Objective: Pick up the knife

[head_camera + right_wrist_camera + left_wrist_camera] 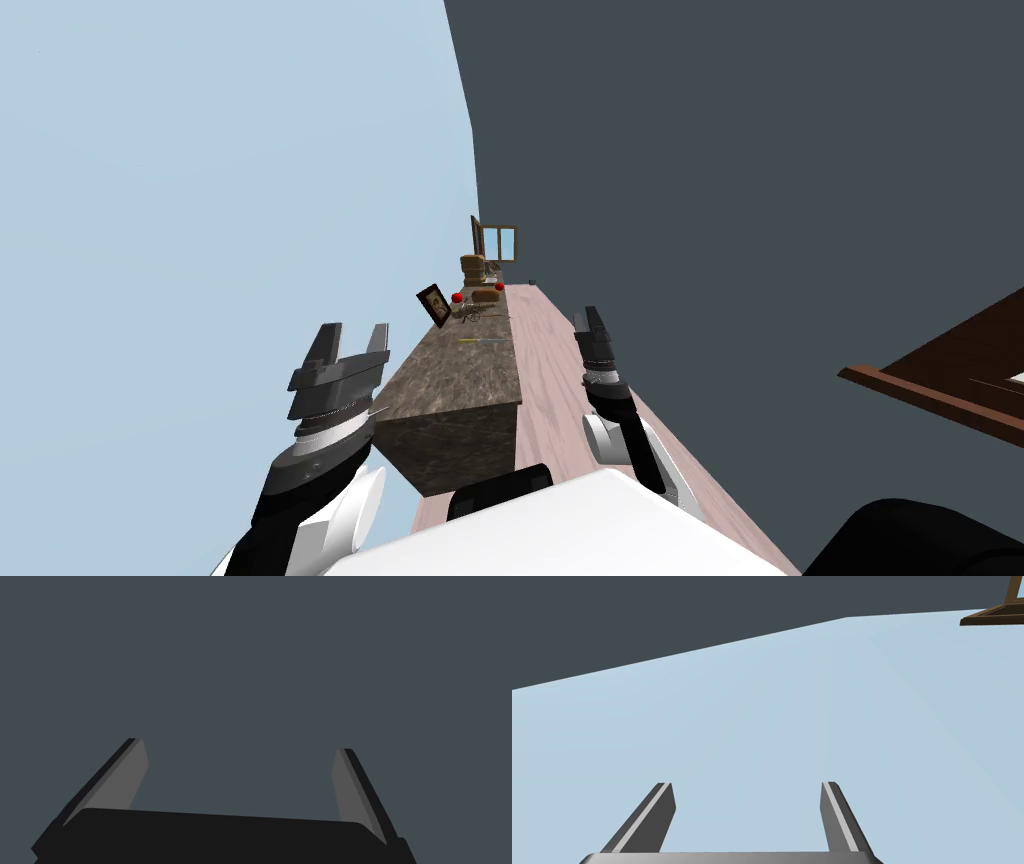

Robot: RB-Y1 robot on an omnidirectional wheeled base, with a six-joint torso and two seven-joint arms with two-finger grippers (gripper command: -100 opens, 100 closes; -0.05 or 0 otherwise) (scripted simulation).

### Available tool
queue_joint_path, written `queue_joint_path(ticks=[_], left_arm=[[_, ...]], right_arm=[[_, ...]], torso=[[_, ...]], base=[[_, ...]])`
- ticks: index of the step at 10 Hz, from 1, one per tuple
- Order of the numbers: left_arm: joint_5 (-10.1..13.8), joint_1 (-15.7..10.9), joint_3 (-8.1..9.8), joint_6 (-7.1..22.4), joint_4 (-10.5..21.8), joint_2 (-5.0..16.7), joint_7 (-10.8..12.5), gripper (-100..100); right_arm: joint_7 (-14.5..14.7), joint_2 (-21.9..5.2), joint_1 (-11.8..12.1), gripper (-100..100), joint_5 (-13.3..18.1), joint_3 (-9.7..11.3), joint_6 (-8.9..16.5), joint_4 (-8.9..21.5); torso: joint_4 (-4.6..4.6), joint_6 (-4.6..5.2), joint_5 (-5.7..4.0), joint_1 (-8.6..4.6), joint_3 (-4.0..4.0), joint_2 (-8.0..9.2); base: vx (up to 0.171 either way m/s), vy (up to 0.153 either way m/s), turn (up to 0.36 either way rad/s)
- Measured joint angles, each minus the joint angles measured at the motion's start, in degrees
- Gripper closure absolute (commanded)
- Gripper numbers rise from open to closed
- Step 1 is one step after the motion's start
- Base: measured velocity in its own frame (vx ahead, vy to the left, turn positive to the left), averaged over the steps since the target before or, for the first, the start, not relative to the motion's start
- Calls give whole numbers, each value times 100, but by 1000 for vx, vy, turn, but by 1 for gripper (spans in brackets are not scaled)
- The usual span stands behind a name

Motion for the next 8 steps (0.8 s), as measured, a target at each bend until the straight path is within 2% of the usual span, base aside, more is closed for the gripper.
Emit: queue_joint_path(ticks=[4,8], left_arm=[[23,-327,125,460,248,553,-223,-100],[35,-595,223,1060,385,852,-457,-100]], right_arm=[[0,1,0,0,0,1,0,0],[0,1,0,0,0,1,0,0]], torso=[[1,0,-8,-39,3,6],[1,0,-7,-32,2,3]], base=[[-16,-88,75],[-11,-82,63]])
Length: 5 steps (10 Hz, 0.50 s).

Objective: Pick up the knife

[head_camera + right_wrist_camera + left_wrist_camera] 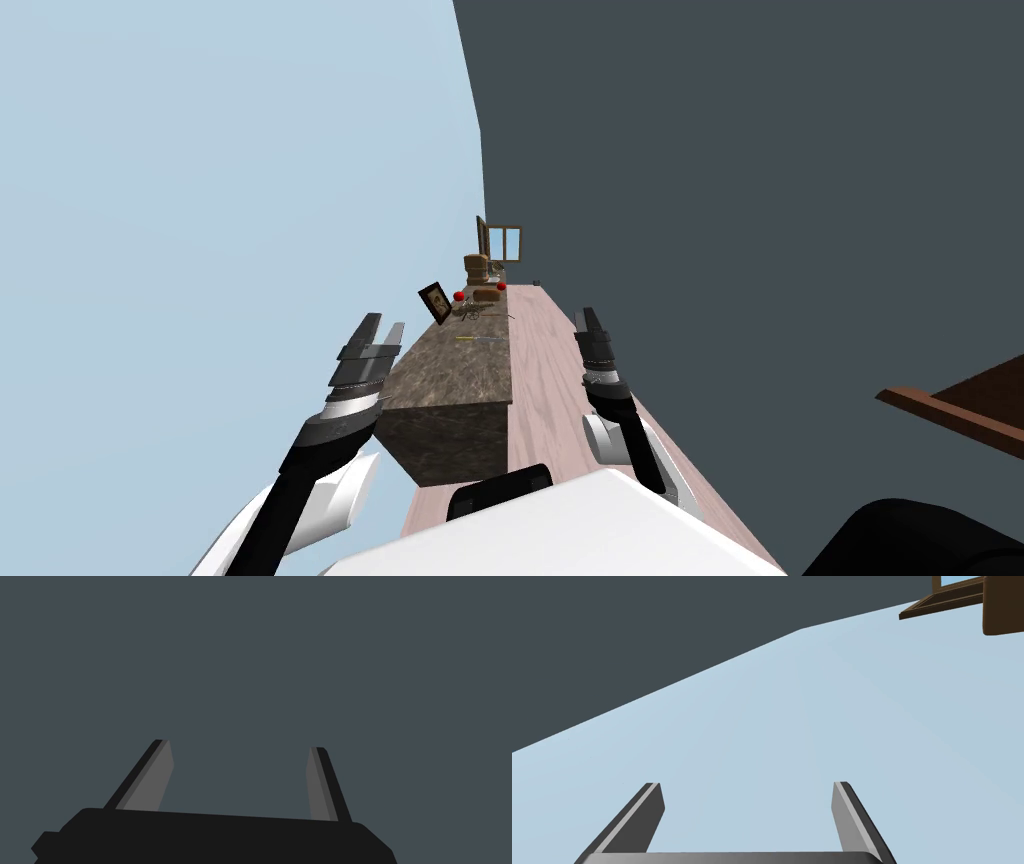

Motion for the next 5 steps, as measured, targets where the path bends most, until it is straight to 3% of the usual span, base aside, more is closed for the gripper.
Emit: queue_joint_path(ticks=[5], left_arm=[[21,-394,155,747,306,297,-357,-100]], right_arm=[[0,0,0,0,0,0,0,0]], torso=[[-2,0,-1,-1,-4,-7]], base=[[-11,-95,87]])
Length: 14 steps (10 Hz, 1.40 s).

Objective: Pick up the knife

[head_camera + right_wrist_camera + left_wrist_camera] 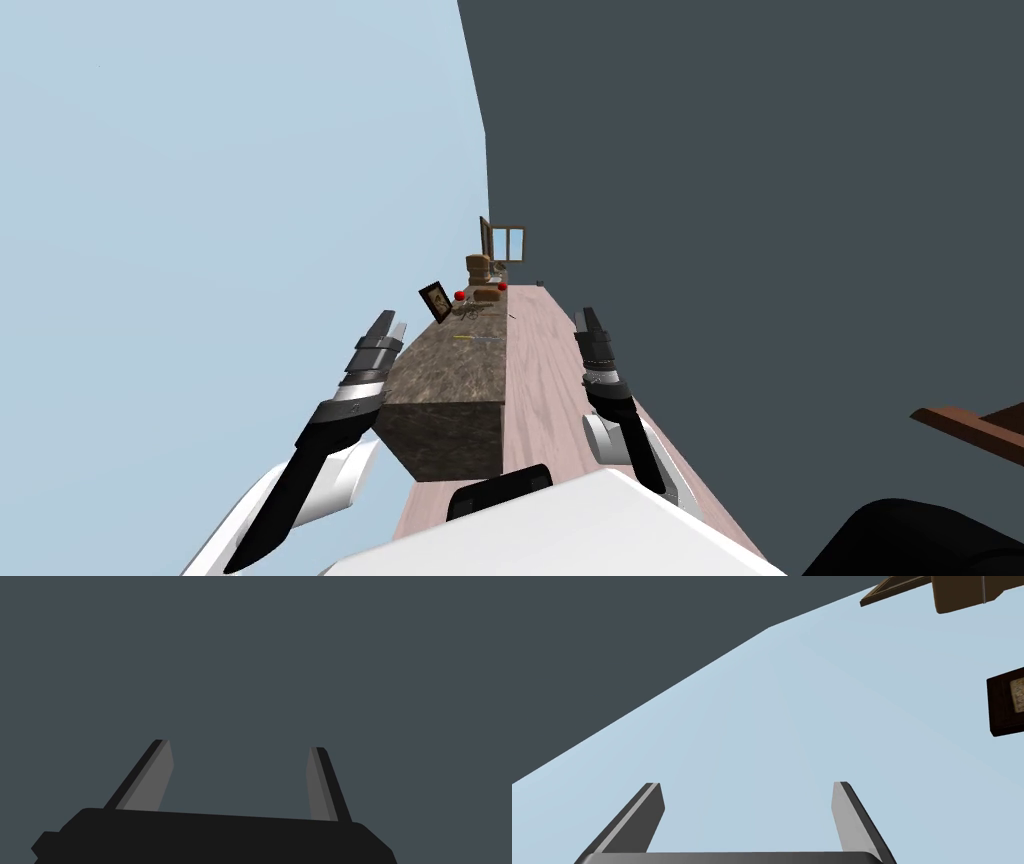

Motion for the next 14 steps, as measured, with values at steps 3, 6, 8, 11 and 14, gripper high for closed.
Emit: queue_joint_path(ticks=[3,6,8,11,14], left_arm=[[26,-266,115,458,195,162,-176,-100],[62,-585,269,1035,369,379,-416,-100],[102,-787,392,1388,573,530,-588,-100],[83,-1075,456,1837,809,588,-828,-100],[92,-1268,555,2302,958,671,-1037,-100]], right_arm=[[0,0,0,0,0,0,0,0],[0,1,0,0,0,0,0,0],[0,1,0,0,0,0,0,0],[0,0,0,0,0,0,0,0],[0,0,0,0,0,0,0,0]], torso=[[1,1,2,12,2,2],[0,0,-3,-17,0,0],[0,-1,-4,-19,-1,-1],[0,0,2,3,-1,-2],[0,-1,2,5,0,-1]], base=[[-8,-71,50],[-5,-120,88],[-3,-123,94],[-5,-77,57],[-5,-75,67]])
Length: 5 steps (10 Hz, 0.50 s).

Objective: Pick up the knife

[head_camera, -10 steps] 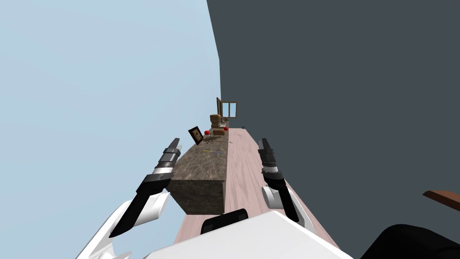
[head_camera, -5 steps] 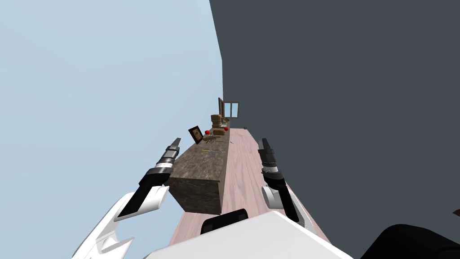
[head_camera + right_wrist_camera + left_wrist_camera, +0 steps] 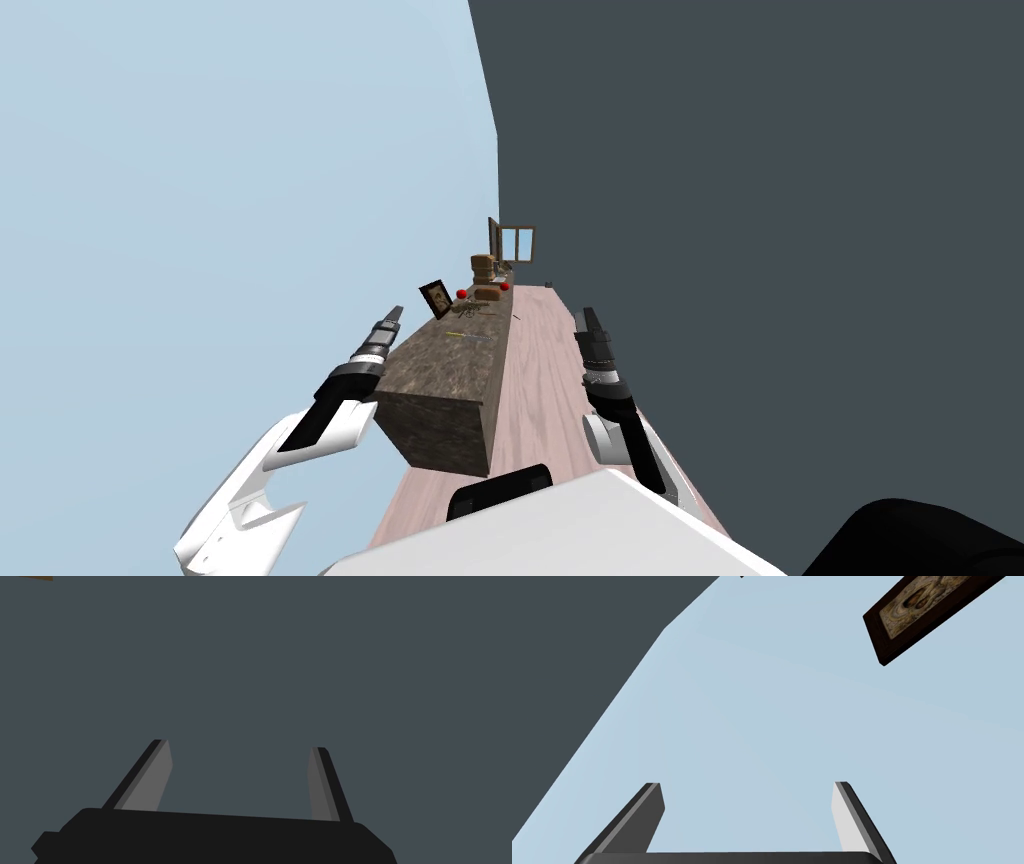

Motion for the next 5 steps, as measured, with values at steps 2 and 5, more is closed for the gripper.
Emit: queue_joint_path(ticks=[2,5], left_arm=[[6,-144,45,356,86,47,-110,-100],[60,-375,172,851,286,196,-303,-100]], right_arm=[[0,0,0,0,0,0,0,0],[0,0,0,0,0,0,0,0]], torso=[[-1,3,0,7,-2,-4],[-1,2,0,9,-3,-6]], base=[[2,-80,57],[4,-83,49]])
